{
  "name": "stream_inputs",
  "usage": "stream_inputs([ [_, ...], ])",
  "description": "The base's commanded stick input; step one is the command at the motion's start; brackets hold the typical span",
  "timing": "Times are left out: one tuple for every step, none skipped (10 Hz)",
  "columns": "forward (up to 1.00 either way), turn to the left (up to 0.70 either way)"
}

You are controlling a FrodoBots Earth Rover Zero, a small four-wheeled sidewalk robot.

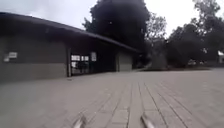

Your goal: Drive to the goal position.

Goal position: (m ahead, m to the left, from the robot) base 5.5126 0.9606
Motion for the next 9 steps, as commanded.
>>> stream_inputs([
  [0.97,0.0],
  [0.97,0.0],
  [0.97,0.0],
  [0.97,0.0],
  [0.97,0.0],
  [0.97,0.0],
  [0.97,0.0],
  [0.97,0.0],
  [0.97,0.0],
])
